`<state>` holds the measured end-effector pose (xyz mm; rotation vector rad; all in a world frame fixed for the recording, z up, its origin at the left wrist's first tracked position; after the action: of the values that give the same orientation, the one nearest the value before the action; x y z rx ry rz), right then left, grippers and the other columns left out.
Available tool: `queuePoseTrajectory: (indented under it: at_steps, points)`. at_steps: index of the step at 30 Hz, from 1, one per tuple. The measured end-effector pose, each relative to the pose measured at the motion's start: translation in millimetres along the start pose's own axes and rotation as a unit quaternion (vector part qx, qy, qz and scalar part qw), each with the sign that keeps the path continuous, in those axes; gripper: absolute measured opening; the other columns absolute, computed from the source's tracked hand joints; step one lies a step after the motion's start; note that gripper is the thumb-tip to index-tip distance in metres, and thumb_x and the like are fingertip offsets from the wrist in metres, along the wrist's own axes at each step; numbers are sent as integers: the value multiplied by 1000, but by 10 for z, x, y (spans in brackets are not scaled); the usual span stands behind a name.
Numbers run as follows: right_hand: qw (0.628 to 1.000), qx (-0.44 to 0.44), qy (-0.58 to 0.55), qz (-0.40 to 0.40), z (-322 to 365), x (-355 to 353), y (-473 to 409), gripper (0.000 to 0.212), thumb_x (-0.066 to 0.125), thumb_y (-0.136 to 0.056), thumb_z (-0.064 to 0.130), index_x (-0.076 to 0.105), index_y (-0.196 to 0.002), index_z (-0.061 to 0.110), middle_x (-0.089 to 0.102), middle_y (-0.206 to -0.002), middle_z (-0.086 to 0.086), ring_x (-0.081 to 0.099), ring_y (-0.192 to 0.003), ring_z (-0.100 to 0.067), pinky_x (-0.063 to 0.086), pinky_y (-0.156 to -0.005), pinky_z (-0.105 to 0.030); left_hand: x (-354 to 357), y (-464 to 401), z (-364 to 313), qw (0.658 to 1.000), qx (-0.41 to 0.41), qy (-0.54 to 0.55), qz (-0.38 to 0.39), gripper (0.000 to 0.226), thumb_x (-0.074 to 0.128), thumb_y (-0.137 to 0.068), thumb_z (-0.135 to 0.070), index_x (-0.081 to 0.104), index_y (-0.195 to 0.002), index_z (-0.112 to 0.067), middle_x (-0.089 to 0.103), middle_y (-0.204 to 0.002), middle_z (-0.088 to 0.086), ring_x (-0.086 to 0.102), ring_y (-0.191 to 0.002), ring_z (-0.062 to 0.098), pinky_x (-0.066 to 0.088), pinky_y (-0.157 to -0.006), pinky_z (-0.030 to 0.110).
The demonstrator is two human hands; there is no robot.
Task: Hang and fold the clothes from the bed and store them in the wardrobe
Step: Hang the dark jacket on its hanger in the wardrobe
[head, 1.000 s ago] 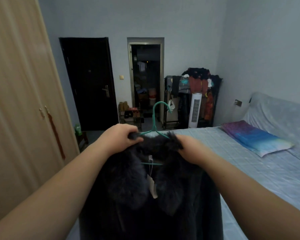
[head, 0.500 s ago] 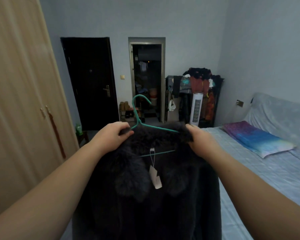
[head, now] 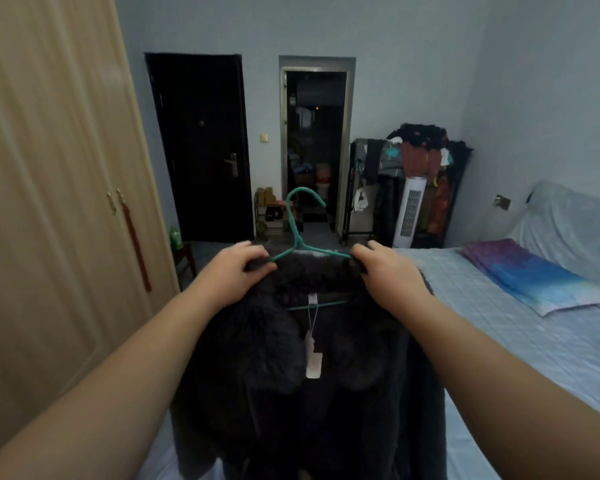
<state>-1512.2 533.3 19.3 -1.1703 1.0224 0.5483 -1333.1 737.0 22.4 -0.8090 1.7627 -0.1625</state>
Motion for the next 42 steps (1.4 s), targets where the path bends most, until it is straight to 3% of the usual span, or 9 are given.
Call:
queuePoseTrajectory:
  at_steps: [15,19,23,26,28,32,34,38,42]
  points:
    - [987,-76,-104,-100,461,-531,64,24,65,-92,24,54,-113,24,50,-104,0,58,-91,-31,37,-65,-34,-834,677,-443,996,-62,-60,-10,23,60,-98,-32,63,-85,-14,59,-79,0,57,-76,18,49,-73,37]
    - [976,-73,-176,-104,512,-717,188,37,67,-92,38,58,-124,23,54,-116,-3,58,-102,-32,48,-83,-43,-1154,1001,-766,987,-122,-87,-56,17,61,-96,-32,64,-86,-20,63,-80,-4,61,-80,19,52,-78,39]
    - [960,-106,-244,-83,727,-961,444,64,65,-91,48,38,-147,32,40,-150,-2,38,-137,-25,32,-115,-48,-1341,1452,-1190,964,-176,-161,-116,10,59,-96,-35,63,-91,-28,64,-91,-2,62,-90,27,51,-77,42]
    - [939,-107,-301,-130,903,-1179,868,69,66,-92,38,32,-152,28,25,-161,-4,21,-149,-25,18,-123,-48,-1453,1884,-1402,936,-241,-194,-170,16,57,-97,-36,62,-90,-22,66,-94,6,62,-92,33,50,-73,43]
    - [898,-143,-360,-206,1115,-1295,1257,52,65,-90,19,50,-139,18,43,-147,-8,39,-138,-27,31,-118,-48,-1541,2181,-1520,910,-295,-202,-210,17,57,-97,-37,65,-92,-22,68,-97,8,62,-94,34,49,-73,40]
    - [811,-132,-567,53,1905,-1163,1883,21,61,-87,19,62,-100,35,67,-80,5,65,-71,-13,57,-71,-47,-1658,2703,-1671,869,-383,-167,-263,16,59,-95,-39,68,-91,-27,71,-96,4,64,-94,32,51,-76,39]
    - [768,-115,-601,188,2321,-1088,2138,22,62,-92,33,61,-112,41,71,-89,7,71,-80,-15,60,-77,-48,-1668,2933,-1703,856,-417,-119,-283,15,60,-92,-41,64,-81,-31,70,-87,0,66,-89,30,53,-77,38]
    - [795,-182,-512,268,2859,-1231,2466,55,47,-100,51,36,-151,34,55,-144,3,51,-132,-19,33,-98,-28,-1614,3288,-1855,841,-463,-54,-274,13,64,-95,-30,72,-101,-22,68,-94,-3,59,-89,15,42,-75,25]
    - [722,-135,-571,368,3231,-1172,2864,55,41,-99,58,44,-146,30,57,-132,7,50,-125,-15,33,-101,-29,-1587,3866,-1975,807,-511,102,-279,12,69,-93,-25,70,-102,-19,66,-89,-4,60,-87,13,46,-79,27]
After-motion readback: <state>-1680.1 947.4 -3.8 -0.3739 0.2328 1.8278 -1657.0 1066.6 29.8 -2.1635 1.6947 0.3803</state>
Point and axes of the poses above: each hand's wrist, its own y-axis away from the middle knuckle, its own x-axis out of the palm, z = x × y, the point moved 5 cm from there along -y, towards the middle knuckle
